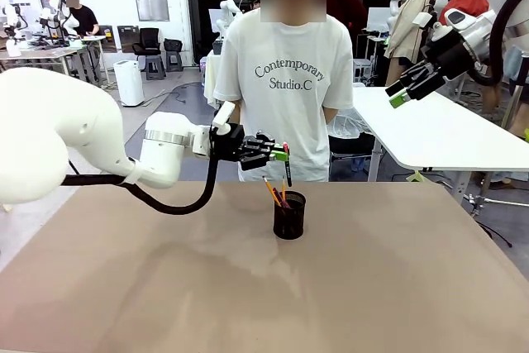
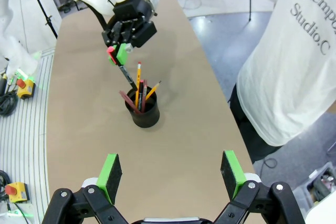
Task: Place the pens into the pen holder.
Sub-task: Pick up a writing instrument from the table and place it into the Pen holder.
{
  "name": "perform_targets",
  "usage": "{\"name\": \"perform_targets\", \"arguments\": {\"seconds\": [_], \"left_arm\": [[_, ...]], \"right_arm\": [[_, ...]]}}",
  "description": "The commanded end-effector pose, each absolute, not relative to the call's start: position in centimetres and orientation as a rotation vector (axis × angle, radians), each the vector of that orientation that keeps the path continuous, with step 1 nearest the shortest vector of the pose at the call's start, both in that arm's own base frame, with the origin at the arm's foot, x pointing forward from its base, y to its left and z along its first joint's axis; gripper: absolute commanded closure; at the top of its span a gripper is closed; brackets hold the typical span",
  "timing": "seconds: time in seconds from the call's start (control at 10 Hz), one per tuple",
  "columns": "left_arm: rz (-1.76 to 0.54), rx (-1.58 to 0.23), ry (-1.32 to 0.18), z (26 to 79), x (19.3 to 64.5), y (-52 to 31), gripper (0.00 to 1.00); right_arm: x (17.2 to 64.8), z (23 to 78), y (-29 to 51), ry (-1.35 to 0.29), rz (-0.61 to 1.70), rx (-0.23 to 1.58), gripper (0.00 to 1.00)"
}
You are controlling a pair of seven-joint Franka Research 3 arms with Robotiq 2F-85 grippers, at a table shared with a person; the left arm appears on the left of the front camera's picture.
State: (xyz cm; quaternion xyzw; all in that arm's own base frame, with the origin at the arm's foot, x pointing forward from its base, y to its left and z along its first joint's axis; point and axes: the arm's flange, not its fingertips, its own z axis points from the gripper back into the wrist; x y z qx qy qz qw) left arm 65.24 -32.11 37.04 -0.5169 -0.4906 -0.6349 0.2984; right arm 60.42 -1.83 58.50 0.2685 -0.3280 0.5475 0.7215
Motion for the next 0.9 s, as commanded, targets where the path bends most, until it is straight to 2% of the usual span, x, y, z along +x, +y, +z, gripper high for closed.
{"name": "perform_targets", "arguments": {"seconds": [0.0, 0.3, 0.4, 0.8], "left_arm": [[-1.71, -1.372, -1.265, 36.8, 67.3, -33.0, 1.0], [-1.683, -1.385, -1.227, 35.0, 68.4, -33.3, 1.0], [-1.669, -1.386, -1.22, 34.7, 68.4, -33.3, 0.9], [-1.665, -1.407, -1.208, 34.6, 68.3, -33.3, 0.12]], "right_arm": [[60.2, 58.4, -1.6, -0.729, 1.207, 0.584, 0.0], [60.2, 58.4, -1.6, -0.729, 1.207, 0.584, 0.0], [60.2, 58.4, -1.6, -0.729, 1.207, 0.584, 0.0], [60.2, 58.4, -1.6, -0.729, 1.207, 0.584, 0.0]]}}
